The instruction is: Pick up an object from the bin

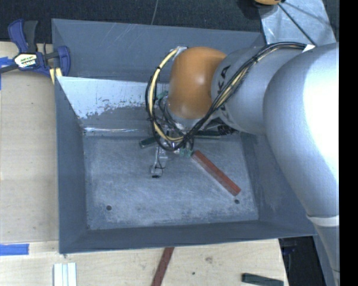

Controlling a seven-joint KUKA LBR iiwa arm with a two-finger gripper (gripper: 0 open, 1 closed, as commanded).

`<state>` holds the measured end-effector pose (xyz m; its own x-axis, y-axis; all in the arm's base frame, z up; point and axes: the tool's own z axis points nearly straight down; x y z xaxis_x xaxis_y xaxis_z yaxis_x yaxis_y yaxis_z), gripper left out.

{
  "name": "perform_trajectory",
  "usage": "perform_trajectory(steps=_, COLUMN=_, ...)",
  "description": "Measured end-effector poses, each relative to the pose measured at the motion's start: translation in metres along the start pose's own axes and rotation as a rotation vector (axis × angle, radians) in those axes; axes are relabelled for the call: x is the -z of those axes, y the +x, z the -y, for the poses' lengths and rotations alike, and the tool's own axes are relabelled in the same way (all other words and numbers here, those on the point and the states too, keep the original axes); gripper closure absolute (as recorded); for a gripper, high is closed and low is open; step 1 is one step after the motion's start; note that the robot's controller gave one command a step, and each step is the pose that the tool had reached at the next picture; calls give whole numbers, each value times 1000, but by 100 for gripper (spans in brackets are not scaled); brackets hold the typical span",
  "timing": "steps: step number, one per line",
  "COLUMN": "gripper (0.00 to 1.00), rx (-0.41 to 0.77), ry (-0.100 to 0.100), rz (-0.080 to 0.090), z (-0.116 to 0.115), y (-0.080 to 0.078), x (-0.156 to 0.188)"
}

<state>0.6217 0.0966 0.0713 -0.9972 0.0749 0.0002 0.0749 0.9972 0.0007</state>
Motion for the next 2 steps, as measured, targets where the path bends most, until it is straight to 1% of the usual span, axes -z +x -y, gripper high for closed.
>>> perform_trajectory(steps=1, gripper=100, rx=5, ry=-2, rz=8, z=-1, y=-8, x=0)
perform_trajectory(steps=2, gripper=100, rx=5, ry=-2, rz=8, z=-1, y=-8, x=0)
